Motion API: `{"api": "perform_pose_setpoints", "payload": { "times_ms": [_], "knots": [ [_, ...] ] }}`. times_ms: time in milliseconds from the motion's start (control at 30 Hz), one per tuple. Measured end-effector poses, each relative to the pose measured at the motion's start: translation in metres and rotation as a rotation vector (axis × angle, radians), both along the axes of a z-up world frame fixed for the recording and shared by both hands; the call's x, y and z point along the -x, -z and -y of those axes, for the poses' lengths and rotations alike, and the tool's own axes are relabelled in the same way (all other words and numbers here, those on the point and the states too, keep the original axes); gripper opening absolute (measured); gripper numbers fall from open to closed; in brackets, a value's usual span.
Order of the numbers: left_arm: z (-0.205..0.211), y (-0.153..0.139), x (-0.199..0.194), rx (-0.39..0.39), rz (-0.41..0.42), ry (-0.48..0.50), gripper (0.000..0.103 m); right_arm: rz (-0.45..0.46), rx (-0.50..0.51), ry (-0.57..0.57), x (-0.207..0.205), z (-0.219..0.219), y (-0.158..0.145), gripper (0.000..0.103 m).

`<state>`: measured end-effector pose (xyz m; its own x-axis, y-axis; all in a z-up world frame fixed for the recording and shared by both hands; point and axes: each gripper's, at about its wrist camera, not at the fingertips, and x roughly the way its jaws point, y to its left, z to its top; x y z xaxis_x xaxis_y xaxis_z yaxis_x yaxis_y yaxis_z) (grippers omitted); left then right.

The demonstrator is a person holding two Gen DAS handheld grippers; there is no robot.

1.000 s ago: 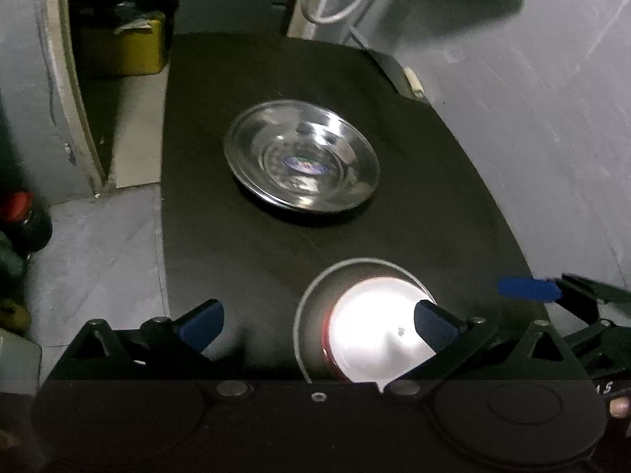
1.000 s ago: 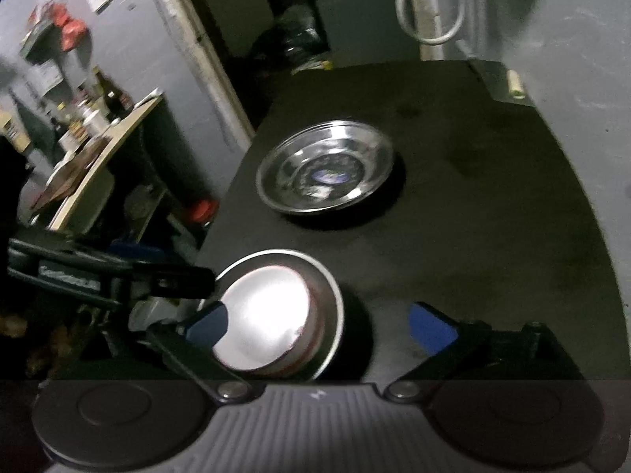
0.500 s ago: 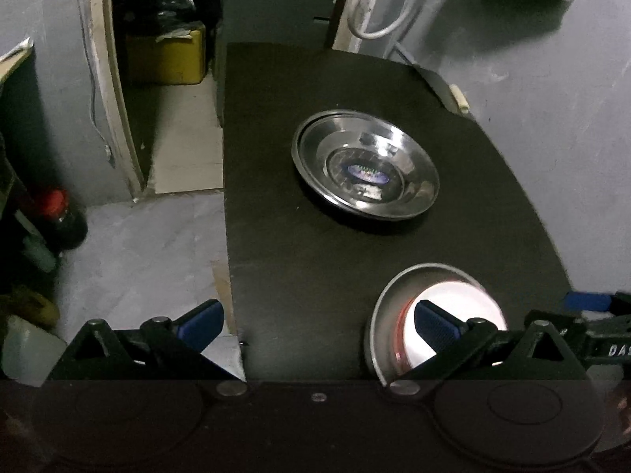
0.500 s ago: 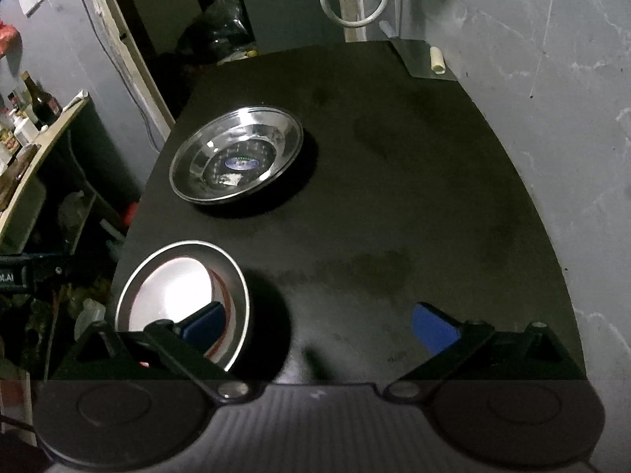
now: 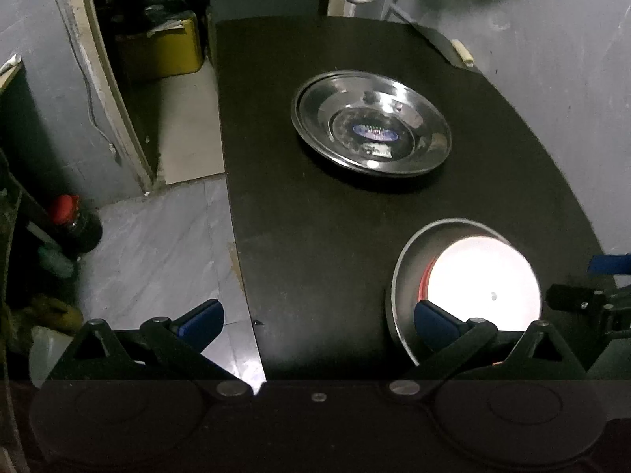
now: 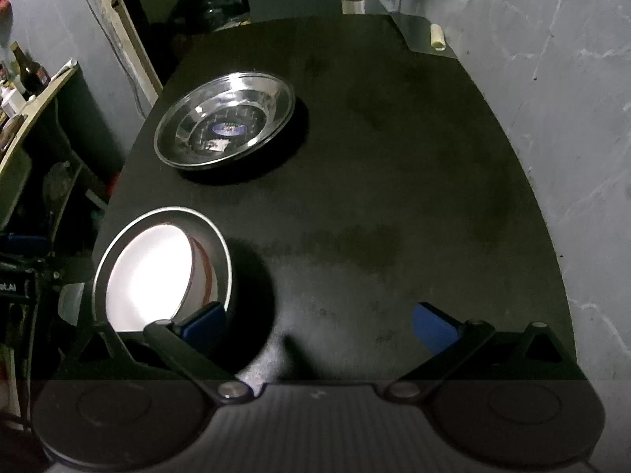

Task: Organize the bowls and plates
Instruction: 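Close both tools on opposite sides of the steel bowl rim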

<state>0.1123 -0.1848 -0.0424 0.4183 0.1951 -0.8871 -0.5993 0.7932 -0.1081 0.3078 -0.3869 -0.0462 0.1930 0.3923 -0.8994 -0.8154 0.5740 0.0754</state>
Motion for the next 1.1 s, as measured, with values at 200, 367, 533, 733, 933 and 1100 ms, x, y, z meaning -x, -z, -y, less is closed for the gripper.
{"api": "perform_pose_setpoints", "payload": {
  "times_ms": [200, 367, 533, 733, 933, 1100],
  "knots": [
    [0.007, 0.003, -0.008, -0.017, -0.027, 0.04, 0.102, -0.001, 0.013, -0.034, 0.003, -0.004, 0.002, 0.103],
    [0.011, 0.006, -0.013, -0.049, -0.056, 0.066, 0.102, -0.004, 0.026, -0.066, 0.007, -0.008, 0.004, 0.103],
    [0.015, 0.007, -0.016, -0.065, -0.074, 0.082, 0.102, -0.006, 0.038, -0.086, 0.01, -0.011, 0.007, 0.103],
    [0.019, 0.009, -0.019, -0.092, -0.1, 0.109, 0.102, -0.014, 0.038, -0.092, 0.01, -0.013, 0.009, 0.103],
    [0.024, 0.012, -0.022, -0.121, -0.122, 0.141, 0.102, -0.009, 0.048, -0.12, 0.014, -0.016, 0.01, 0.103],
    [0.025, 0.011, -0.021, -0.133, -0.123, 0.149, 0.102, -0.01, 0.046, -0.119, 0.015, -0.017, 0.011, 0.102]
  ]
}}
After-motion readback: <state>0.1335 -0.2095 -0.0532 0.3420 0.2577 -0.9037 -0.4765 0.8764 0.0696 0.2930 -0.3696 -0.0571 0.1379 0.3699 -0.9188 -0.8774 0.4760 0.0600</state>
